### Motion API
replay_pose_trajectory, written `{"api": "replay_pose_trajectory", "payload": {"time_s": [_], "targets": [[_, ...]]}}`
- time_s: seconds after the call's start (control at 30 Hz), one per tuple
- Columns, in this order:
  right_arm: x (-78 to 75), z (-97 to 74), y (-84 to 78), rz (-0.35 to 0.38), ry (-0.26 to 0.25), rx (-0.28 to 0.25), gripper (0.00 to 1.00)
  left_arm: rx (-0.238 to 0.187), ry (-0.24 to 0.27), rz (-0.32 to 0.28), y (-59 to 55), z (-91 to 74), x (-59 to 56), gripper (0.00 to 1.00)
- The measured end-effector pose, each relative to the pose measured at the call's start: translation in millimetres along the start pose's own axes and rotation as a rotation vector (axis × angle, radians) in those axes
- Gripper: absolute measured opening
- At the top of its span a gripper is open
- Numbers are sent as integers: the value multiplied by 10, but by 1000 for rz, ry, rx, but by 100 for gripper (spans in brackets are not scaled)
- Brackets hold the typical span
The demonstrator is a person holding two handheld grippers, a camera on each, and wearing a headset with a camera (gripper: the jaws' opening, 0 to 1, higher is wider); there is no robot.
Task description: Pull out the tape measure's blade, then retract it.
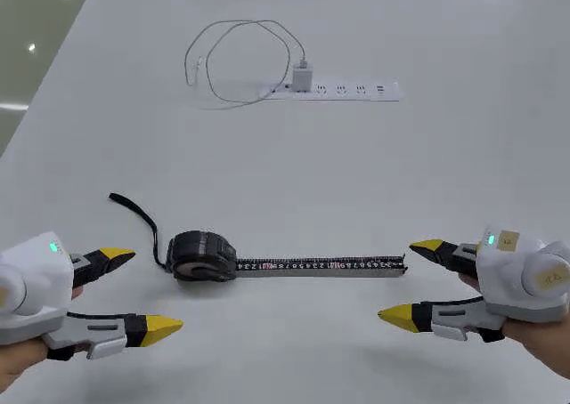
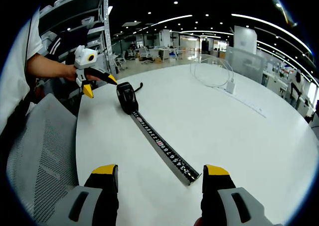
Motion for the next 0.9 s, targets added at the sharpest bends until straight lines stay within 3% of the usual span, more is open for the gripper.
{"api": "replay_pose_trajectory", "payload": {"time_s": [0.5,0.9], "targets": [[177,-136,-90,52,-35,-23,71,-25,21,-34,-112,-120,-130,74],[309,-230,-175,86,-64,-41,74,-73,61,-58,-165,-162,-233,79]]}}
Point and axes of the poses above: the centre of the closed fingertips' face, and the gripper's own axes: z roughly forward along the fingers, x roughly to its left, y roughly out of its top, the point moved 7 cm from there along -z, roughly backward along the fingers, and after that the axes turned 7 degrees about -y, right-handed, at the moved point
